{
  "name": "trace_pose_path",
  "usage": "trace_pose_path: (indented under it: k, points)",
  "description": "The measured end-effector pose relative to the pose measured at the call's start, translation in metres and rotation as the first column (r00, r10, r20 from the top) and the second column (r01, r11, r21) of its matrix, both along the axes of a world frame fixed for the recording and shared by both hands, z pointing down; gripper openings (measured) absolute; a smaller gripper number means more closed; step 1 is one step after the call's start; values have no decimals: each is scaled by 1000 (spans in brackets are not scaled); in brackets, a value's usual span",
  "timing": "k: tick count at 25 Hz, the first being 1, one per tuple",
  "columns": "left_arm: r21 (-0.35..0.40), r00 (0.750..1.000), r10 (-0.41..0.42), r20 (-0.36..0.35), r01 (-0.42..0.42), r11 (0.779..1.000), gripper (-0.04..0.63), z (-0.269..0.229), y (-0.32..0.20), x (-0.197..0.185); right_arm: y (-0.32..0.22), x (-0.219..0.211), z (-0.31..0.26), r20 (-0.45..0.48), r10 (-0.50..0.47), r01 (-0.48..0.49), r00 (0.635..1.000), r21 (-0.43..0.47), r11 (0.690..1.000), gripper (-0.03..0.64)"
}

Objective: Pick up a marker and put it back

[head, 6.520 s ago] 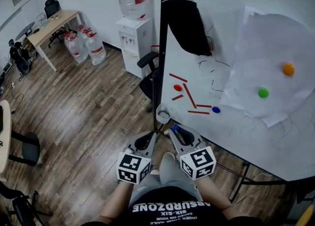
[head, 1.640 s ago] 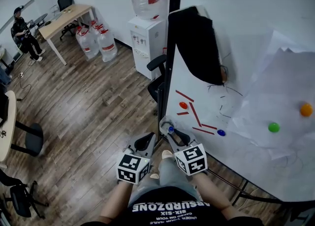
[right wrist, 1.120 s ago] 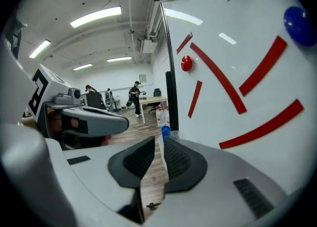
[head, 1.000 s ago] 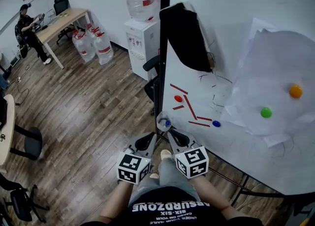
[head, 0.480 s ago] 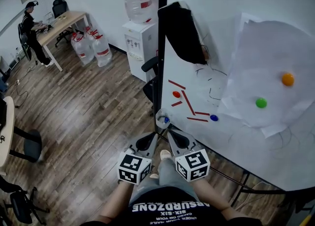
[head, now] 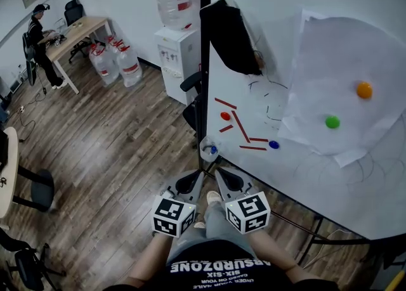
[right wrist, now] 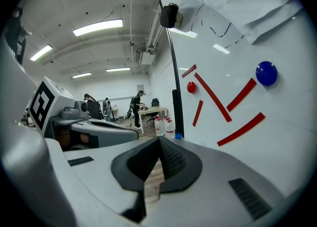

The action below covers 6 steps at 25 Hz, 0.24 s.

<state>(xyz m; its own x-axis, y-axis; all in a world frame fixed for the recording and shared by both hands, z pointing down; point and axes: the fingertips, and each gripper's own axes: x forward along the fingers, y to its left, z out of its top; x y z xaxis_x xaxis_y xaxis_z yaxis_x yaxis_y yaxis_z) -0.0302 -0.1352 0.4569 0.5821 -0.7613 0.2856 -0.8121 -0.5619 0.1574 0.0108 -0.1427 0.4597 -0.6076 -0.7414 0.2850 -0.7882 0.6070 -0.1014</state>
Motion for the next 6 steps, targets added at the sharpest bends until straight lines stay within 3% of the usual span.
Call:
trace_pose_path:
  k: [6]
  points:
    - [-1,1000,6,-2,-6,1000,8,1,9,1,8,1,1,-2,3,-3,1000,-6,1000,-2]
